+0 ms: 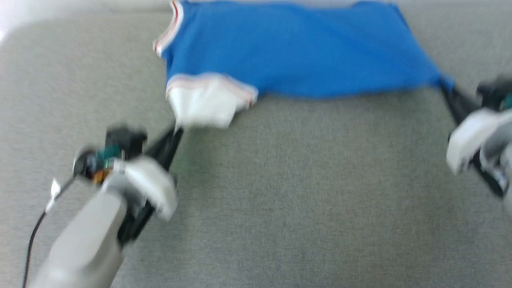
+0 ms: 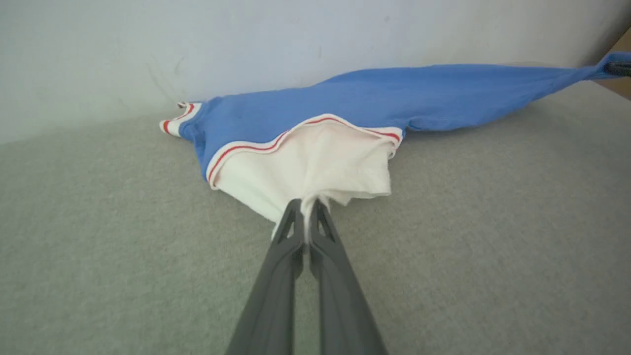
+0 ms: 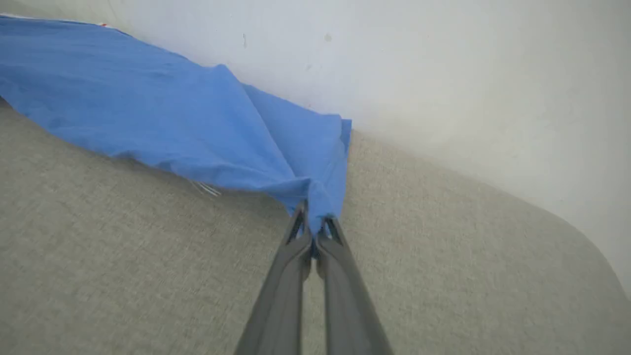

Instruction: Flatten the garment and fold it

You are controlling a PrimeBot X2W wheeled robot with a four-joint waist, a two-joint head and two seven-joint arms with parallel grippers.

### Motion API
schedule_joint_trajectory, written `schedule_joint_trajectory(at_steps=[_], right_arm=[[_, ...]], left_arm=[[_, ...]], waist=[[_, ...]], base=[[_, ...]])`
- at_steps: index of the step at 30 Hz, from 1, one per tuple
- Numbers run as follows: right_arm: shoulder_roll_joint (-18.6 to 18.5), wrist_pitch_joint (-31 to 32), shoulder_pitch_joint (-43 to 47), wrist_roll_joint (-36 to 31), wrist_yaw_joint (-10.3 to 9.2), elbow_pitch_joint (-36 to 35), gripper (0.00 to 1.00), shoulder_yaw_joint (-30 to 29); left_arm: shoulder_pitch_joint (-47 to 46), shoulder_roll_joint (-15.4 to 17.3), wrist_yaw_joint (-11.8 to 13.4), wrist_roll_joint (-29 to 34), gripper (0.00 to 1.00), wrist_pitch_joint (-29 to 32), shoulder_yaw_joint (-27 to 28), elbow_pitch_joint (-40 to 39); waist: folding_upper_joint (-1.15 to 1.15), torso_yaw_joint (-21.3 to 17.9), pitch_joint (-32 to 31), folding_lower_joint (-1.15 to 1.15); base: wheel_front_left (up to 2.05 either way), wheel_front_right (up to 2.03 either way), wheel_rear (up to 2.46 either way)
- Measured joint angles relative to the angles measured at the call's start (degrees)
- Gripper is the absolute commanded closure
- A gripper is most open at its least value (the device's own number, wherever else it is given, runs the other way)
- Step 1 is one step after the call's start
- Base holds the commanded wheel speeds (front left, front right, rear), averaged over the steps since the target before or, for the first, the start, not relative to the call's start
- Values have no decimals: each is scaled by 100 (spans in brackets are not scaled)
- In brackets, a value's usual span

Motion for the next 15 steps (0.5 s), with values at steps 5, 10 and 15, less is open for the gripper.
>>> schedule_joint_trajectory(at_steps=[5,10,15], right_arm=[[-416,487,850,568,-1,-704,100,509],[-951,1089,1506,996,0,-1461,100,844],[-1438,1972,2313,1674,0,-2052,100,899]], left_arm=[[1238,691,42,-463,100,855,-48,-737],[2351,1251,286,-1055,100,1560,13,-1815],[3212,1578,638,-1416,100,1957,26,-2849]], waist=[[0,67,-587,-1],[0,125,-1119,0],[0,198,-1553,0]], base=[[0,0,0],[0,0,0],[0,0,0]])
